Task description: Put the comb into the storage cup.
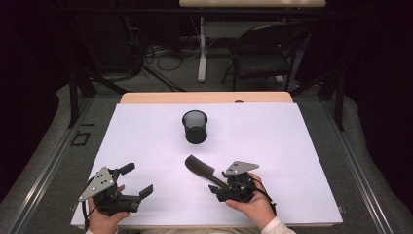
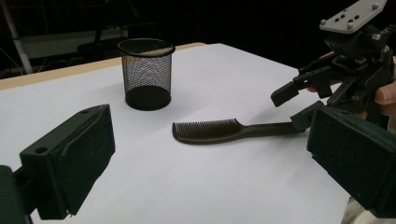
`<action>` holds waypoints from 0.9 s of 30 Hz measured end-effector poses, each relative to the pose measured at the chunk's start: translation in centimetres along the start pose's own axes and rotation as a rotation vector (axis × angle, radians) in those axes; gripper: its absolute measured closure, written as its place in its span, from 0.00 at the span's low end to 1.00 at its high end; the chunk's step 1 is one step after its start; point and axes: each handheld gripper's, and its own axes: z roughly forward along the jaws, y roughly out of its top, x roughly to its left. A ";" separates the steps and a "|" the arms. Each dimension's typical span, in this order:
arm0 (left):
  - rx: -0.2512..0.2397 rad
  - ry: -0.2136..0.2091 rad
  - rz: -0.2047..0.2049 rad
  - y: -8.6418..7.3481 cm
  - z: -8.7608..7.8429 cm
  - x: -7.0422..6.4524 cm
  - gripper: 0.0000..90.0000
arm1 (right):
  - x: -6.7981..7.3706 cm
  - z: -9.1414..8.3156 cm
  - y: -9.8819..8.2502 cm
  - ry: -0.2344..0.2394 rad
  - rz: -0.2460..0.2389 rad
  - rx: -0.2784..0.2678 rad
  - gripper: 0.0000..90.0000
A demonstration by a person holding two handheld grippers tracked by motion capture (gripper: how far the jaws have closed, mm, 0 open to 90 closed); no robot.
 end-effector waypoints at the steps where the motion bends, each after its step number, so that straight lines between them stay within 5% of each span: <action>1: 0.000 0.000 0.000 0.0 0.0 0.0 0.01 | 0.0 0.0 0.0 0.000 0.000 0.000 0.34; 11: 0.010 -0.009 -0.004 0.0 0.1 0.0 0.02 | -1.0 -0.7 0.3 -0.003 0.064 0.001 0.17; 27: 0.012 -0.004 -0.012 -0.1 0.3 0.0 0.02 | -1.5 -1.0 0.5 -0.008 0.041 0.021 0.07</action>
